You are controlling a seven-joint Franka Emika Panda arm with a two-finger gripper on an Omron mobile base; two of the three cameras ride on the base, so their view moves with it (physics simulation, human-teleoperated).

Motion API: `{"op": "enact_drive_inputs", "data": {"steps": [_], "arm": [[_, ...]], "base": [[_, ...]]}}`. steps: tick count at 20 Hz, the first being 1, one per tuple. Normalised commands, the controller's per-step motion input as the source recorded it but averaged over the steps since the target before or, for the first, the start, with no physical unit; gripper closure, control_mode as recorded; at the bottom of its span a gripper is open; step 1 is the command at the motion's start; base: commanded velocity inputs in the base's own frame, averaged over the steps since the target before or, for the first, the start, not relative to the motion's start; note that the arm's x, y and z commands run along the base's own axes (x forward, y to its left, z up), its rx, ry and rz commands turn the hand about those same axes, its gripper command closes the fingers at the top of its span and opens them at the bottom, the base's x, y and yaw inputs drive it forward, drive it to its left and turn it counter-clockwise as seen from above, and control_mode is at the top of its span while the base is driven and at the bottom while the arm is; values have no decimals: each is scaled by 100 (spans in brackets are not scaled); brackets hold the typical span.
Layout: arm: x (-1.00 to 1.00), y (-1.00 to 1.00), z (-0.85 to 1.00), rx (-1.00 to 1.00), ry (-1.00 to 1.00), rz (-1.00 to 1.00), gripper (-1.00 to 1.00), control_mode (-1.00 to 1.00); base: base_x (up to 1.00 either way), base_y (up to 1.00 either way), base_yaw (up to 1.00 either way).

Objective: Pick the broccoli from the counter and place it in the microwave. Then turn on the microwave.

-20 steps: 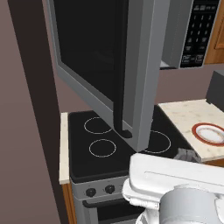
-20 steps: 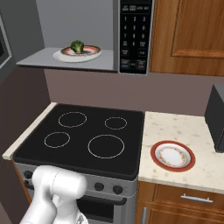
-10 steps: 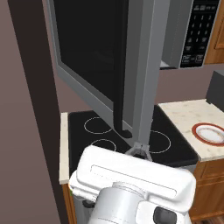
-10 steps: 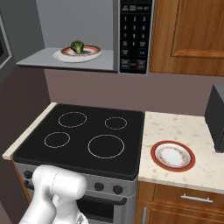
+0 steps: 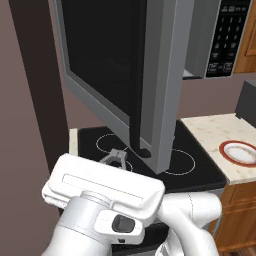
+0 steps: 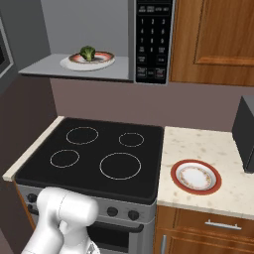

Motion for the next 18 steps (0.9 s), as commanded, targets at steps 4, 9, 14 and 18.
{"op": "enact_drive_inputs", "data": {"steps": [4, 9, 14, 18], "arm": [[45, 46, -12, -6, -7, 0, 100, -100], [42, 26, -4, -4, -4, 0, 100, -100], [32, 0, 0, 0, 0, 0, 100, -100], [19, -2, 0, 0, 0, 0, 100, -100]], "base": [[0, 0, 0], [0, 0, 0], [0, 0, 0], [0, 0, 0]]}}
